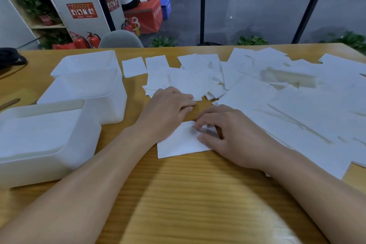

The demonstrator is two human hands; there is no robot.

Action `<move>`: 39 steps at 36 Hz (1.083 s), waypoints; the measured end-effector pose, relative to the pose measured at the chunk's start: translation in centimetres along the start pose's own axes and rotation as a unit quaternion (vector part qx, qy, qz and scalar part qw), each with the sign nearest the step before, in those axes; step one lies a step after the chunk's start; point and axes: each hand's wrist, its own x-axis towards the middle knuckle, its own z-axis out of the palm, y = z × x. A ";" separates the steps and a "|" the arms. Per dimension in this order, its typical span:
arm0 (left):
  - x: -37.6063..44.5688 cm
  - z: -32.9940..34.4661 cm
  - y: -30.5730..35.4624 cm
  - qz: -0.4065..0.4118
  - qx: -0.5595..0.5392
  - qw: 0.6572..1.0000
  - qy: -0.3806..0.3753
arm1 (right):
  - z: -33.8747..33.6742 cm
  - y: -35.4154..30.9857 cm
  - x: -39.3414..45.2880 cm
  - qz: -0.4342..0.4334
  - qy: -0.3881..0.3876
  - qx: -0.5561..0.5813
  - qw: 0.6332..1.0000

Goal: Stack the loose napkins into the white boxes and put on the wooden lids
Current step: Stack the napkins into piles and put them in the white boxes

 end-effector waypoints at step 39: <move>-5.2 -5.2 0.7 -0.084 -0.251 0.961 0.075 | -2.3 -0.7 0.2 0.072 0.228 0.216 0.947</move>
